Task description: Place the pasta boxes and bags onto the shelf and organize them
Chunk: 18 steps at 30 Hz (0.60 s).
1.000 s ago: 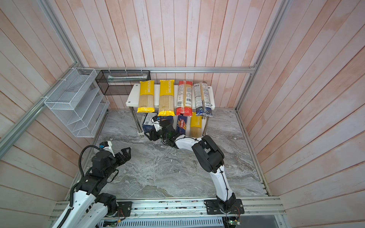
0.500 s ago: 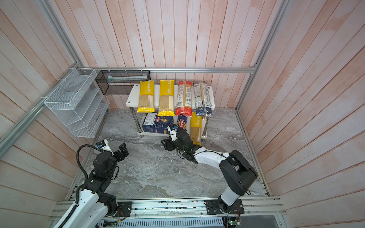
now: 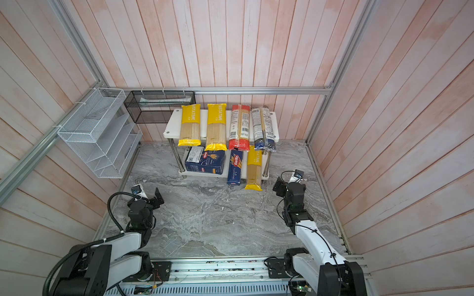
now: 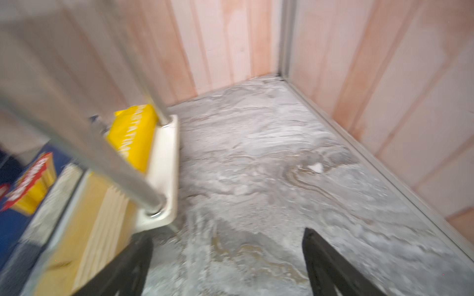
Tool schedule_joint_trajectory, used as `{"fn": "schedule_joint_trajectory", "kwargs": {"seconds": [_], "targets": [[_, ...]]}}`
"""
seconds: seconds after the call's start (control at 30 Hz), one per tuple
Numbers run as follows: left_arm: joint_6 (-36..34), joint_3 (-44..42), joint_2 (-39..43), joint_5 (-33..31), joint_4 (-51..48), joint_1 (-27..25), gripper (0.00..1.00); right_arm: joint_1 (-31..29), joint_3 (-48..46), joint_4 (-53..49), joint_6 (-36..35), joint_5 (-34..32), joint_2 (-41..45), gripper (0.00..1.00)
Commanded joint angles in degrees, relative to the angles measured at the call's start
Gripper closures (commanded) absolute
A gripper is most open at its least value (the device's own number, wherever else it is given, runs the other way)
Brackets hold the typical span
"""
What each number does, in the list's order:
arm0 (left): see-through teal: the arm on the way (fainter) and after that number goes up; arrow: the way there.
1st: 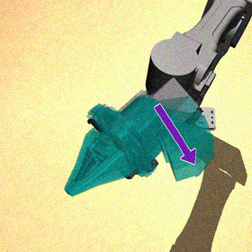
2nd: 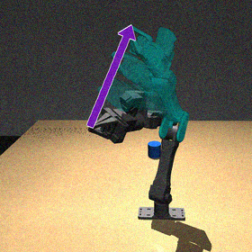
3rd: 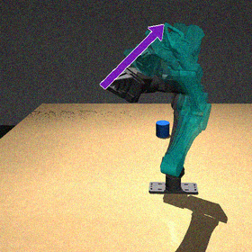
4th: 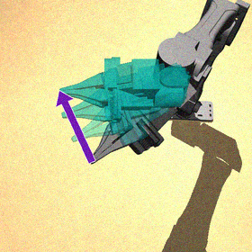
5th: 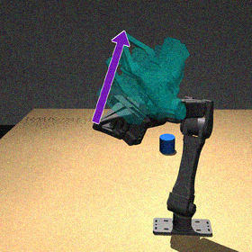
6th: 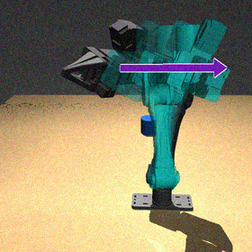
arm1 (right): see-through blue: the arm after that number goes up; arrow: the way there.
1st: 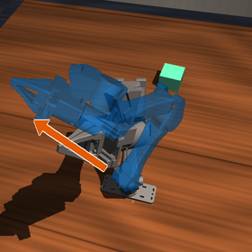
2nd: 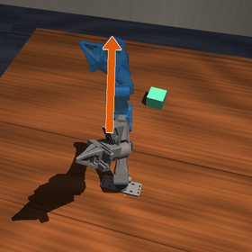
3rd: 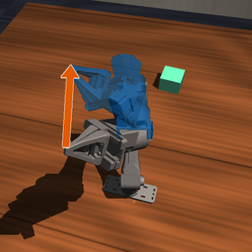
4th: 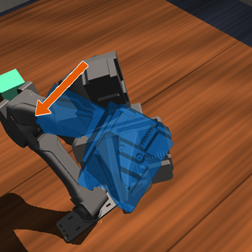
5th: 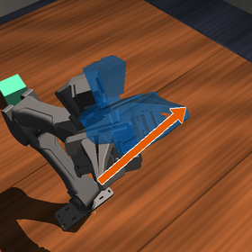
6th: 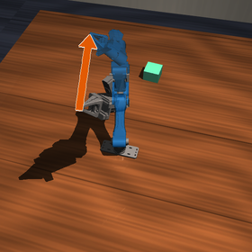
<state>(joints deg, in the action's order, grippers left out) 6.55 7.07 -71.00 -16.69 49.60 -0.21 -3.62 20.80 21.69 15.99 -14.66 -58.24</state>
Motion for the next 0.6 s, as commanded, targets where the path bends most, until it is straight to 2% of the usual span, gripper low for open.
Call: {"fn": "schedule_joint_trajectory", "kwargs": {"seconds": [0.0,0.07,0.17,0.2,0.23,0.27,0.3,0.37,0.4,0.47,0.57], "targets": [[-2.52,3.25,-5.64,9.3,14.81,1.36,0.0,2.46,-4.01,15.66,-4.45,-2.35,-5.44,0.02],[-3.02,3.99,-10.33,12.32,17.35,1.51,0.0,2.73,-4.53,20.63,-7.22,-2.44,-10.01,0.02],[-4.05,3.21,-19.65,13.88,29.7,1.78,0.0,3.76,-6.5,34.96,-8.73,-0.5,-18.39,0.02],[-3.94,4.23,-17.59,15.12,23.8,1.79,0.0,3.86,-7.22,40.05,-10.09,1.91,-20.06,0.02],[-4.19,6.13,-15.66,15.74,16.9,1.79,0.0,3.87,-7.92,43.15,-14.44,7.18,-20.7,0.02],[-4.28,7.29,-16.85,15.68,17.35,1.83,0.0,4.41,-7.74,43.14,-14.76,9.47,-21.75,0.02],[-4.59,8.78,-18.72,15.01,17.4,1.84,0.0,4.67,-8.15,45.86,-14.17,9.1,-24.49,0.02],[-4.45,9.65,-16.87,15.57,12.5,1.7,0.0,5.28,-11.55,61.99,-12.86,8.18,-32.05,0.02],[-4.64,9.27,-17.61,15.28,14.63,1.75,0.0,5.24,-11.77,62.0,-12.64,7.31,-31.93,0.02],[-4.65,9.12,-17.89,15.27,15.22,1.7,0.0,5.3,-6.35,44.18,-11.87,5.93,-27.58,0.02],[-4.57,9.38,-17.45,15.28,14.17,1.75,0.0,4.79,-9.44,56.36,-12.96,5.94,-31.21,0.02]]}}
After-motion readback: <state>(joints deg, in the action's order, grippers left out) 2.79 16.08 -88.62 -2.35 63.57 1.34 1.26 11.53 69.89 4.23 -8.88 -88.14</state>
